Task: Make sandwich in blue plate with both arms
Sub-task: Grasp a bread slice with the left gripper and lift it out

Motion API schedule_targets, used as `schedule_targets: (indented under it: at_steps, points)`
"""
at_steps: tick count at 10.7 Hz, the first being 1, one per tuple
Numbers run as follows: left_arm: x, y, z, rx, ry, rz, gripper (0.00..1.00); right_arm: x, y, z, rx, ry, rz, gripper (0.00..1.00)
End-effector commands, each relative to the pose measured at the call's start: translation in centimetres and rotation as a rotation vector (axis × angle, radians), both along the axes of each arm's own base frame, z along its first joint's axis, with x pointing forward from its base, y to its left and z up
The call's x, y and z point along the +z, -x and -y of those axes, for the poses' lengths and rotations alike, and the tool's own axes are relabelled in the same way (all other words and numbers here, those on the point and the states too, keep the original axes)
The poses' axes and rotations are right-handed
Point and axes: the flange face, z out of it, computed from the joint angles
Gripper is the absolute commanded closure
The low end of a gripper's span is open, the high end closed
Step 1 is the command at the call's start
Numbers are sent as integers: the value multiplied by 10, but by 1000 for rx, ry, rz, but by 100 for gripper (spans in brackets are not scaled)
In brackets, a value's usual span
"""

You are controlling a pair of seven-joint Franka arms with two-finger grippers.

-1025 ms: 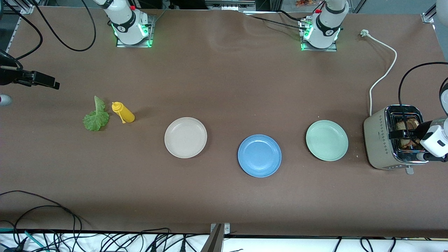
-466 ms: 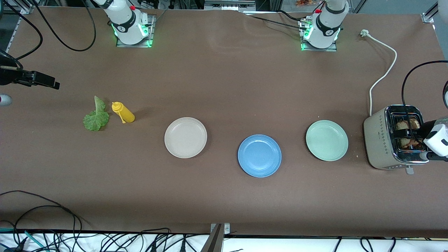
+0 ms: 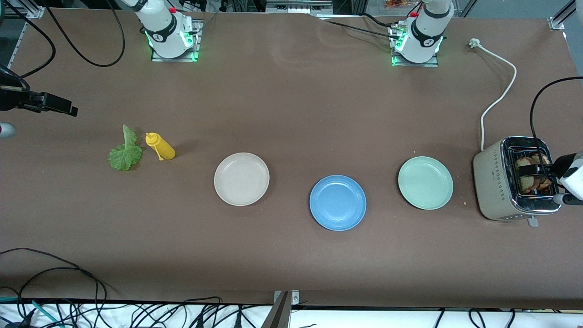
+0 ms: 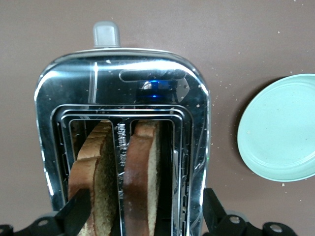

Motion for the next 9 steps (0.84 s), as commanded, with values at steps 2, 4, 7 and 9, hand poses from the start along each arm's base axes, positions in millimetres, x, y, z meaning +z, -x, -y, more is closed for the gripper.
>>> schedule_targets:
  at_steps: [2, 4, 7, 9]
  points:
    - [-5, 0, 1, 0, 48, -6, 0, 6, 3, 0, 9, -18, -3, 0]
    - [-8, -3, 13, 15, 44, -14, 0, 6, 3, 1, 7, -18, -3, 0]
    - [-10, -4, 18, 34, 39, -17, 0, 7, 3, 1, 7, -18, 0, 0]
    - [-12, -5, 21, 31, 37, -21, 0, 6, 3, 1, 7, -18, -2, 0]
